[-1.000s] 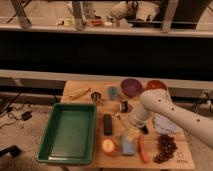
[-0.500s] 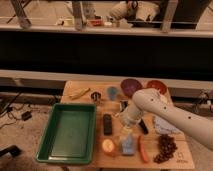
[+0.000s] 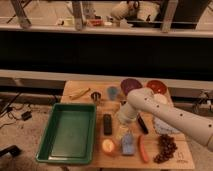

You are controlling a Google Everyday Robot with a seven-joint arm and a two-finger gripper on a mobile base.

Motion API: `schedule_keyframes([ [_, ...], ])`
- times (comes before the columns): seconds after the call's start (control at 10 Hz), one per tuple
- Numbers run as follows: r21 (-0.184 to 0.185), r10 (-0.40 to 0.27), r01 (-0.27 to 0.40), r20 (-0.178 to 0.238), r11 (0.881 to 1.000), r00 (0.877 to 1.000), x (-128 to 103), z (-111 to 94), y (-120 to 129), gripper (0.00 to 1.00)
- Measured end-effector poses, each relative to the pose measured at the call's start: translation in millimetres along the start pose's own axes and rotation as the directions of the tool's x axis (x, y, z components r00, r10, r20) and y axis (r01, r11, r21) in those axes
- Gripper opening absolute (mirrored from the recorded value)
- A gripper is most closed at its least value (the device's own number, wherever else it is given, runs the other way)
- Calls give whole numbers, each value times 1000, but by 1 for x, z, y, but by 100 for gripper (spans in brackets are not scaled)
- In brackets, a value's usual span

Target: Place eraser in paper cup

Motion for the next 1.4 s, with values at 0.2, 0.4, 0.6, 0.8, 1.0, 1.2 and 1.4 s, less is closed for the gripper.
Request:
schedule_keyframes([
  [0.2,2,-5,5,-7,1000,1000,-5,5,-8,80],
  [0.4,3,-7,7,-8,1000,1000,-7,6,-11,80],
  [0.6,2,-8,8,-9,1000,1000,-7,7,-11,80],
  [0.8,3,-5,5,-8,1000,1000,-5,6,-11,80],
  [1.0,7,-2,2,-11,1000,1000,-4,5,-9,80],
  [1.2,47,9,-8,-16,999,1000,6,-5,-3,80],
  [1.4,96,0,2,-24,995,1000,8,-15,-4,80],
])
